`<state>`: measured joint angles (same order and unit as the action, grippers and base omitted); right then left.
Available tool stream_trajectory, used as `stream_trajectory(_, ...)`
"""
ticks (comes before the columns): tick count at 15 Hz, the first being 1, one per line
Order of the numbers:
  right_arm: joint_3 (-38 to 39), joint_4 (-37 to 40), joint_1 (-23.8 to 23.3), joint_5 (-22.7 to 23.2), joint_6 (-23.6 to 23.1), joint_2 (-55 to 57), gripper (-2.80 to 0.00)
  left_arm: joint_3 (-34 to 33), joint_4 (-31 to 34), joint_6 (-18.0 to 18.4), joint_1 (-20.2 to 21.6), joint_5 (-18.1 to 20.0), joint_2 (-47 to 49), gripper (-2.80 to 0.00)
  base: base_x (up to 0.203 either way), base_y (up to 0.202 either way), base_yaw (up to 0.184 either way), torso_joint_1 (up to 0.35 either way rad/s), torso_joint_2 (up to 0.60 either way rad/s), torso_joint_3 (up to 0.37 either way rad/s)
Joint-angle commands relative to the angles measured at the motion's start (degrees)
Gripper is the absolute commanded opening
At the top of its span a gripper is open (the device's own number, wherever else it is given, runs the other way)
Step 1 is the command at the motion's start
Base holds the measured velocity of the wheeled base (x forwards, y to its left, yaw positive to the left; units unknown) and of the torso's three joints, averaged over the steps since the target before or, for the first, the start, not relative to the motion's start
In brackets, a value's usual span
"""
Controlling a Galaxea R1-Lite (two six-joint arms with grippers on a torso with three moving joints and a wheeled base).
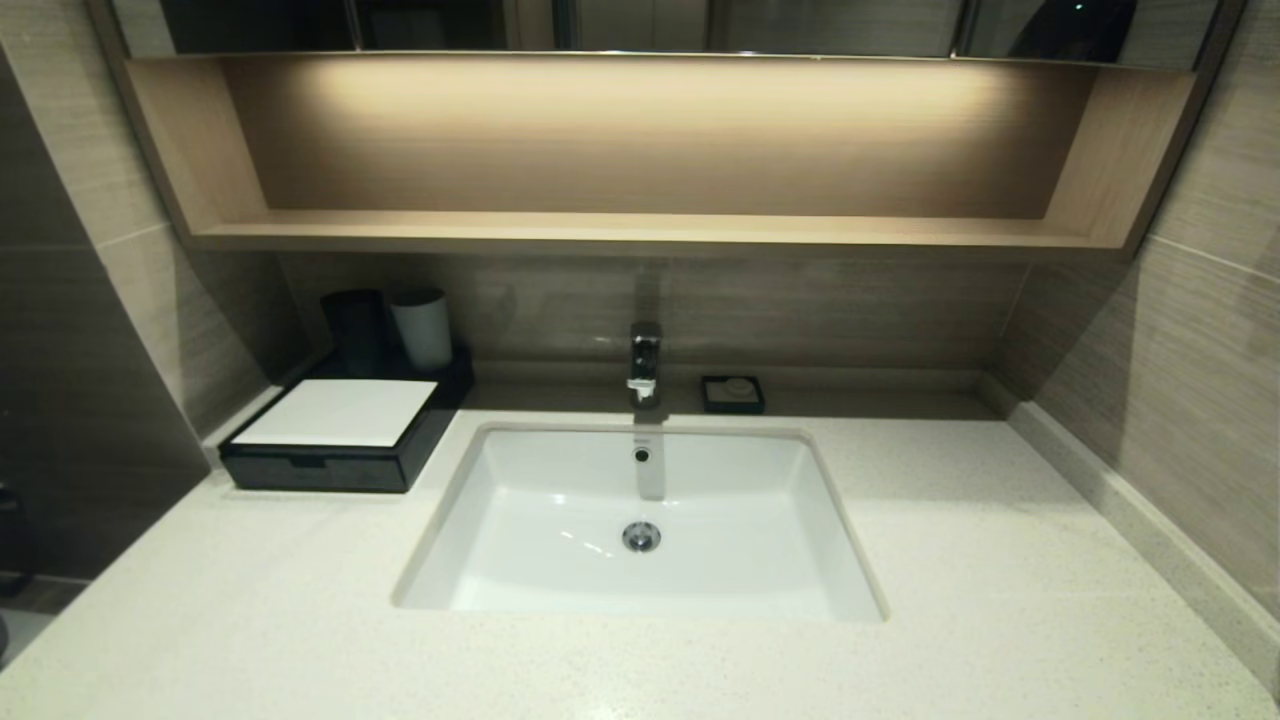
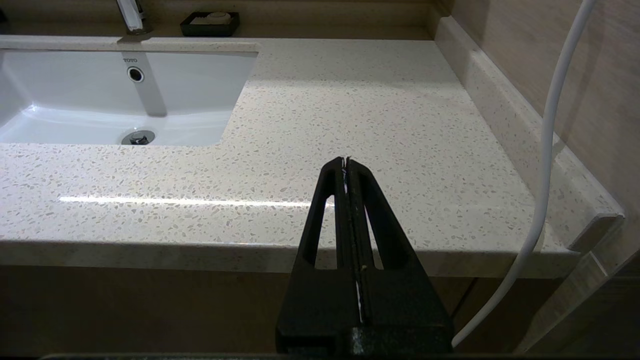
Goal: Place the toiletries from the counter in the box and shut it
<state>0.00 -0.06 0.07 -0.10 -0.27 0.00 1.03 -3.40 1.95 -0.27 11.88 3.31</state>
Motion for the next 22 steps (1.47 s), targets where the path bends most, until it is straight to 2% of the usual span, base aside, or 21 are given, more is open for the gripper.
stream_trajectory(1,0.09,-0.03,0.01,0.01,0.0,0.0,-2.8,0.19,0.49,0.25,0.0,-1.44,-3.22,-2.8,0.0,0.0,0.0,0.0,0.0,0.0)
stream_trajectory(3,0.09,-0.03,0.01,0.01,-0.01,-0.04,-2.8,-0.06,0.56,0.25,0.0,-5.1,-3.22,-2.8,0.0,0.0,0.0,0.0,0.0,0.0)
stream_trajectory(9,0.09,-0.03,0.01,0.01,0.0,0.0,-2.8,-2.33,0.93,1.0,0.0,-11.91,-3.22,-2.8,0.0,0.0,0.0,0.0,0.0,0.0)
stream_trajectory(18,0.09,-0.03,0.01,0.01,-0.08,0.0,-2.8,-2.18,1.02,0.78,0.0,-11.61,-3.22,-2.8,0.0,0.0,0.0,0.0,0.0,0.0)
stream_trajectory(22,0.09,-0.03,0.01,0.01,-0.08,0.0,-2.8,-2.18,0.93,-0.89,0.0,-11.96,-3.22,-2.8,0.0,0.0,0.0,0.0,0.0,0.0)
